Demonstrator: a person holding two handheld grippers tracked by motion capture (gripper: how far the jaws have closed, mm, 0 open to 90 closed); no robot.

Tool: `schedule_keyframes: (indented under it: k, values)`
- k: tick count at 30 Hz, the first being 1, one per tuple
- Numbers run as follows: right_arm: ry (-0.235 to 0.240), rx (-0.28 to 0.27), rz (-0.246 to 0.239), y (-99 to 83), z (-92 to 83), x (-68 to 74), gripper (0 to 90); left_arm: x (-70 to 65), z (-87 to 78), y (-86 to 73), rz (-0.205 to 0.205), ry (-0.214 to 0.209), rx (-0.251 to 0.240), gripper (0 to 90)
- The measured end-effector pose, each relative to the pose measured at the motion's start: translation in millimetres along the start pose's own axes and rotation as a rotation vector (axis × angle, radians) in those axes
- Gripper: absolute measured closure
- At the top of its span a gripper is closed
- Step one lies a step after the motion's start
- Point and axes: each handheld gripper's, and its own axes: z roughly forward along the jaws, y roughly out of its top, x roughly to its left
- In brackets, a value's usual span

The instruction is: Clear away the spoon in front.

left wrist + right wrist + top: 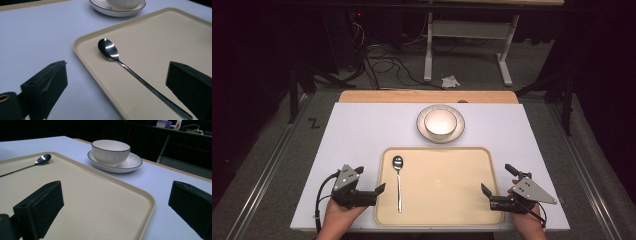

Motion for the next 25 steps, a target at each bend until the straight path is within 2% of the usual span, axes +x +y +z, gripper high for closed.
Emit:
schedule_keyframes:
  k: [3, 4, 7, 9, 10, 11, 15, 25]
  values:
    - [0.001, 0.0, -0.006, 0.3, 0.4, 0.4, 0.3, -0.5, -8.0, -2.4, -0.003, 0.005, -0.027, 4.5]
    - [0.002, 0.005, -0.003, 0.3, 0.9, 1.6, 0.4, -1.3, -11.0, -2.6, 0.008, 0.005, -0.034, 4.7]
    - [0.0, 0.012, -0.005, 0.3, 1.7, 1.7, 0.4, -2.7, -10.9, -1.0, 0.031, 0.017, -0.049, 4.8]
    - [0.0, 0.014, -0.006, -0.3, 3.6, 1.6, 0.3, -2.2, -10.1, 0.2, 0.029, 0.016, -0.053, 5.3]
    - [0.003, 0.021, -0.003, -0.4, 4.6, 2.5, 0.3, -1.1, -9.6, 0.7, -0.004, -0.017, -0.065, 5.3]
    - [0.003, 0.021, -0.003, -0.4, 4.6, 2.5, 0.3, -1.2, -9.3, 0.9, -0.017, -0.03, -0.072, 5.3]
    - [0.004, 0.021, -0.013, -0.3, 4.5, 2.9, 0.4, -3.8, -7.6, 0.6, 0.001, -0.028, -0.06, 5.5]
    - [0.015, 0.012, -0.01, 0.4, 5.4, 1.6, 0.3, 1.2, -8.7, -1.9, -0.028, -0.017, -0.055, 5.8]
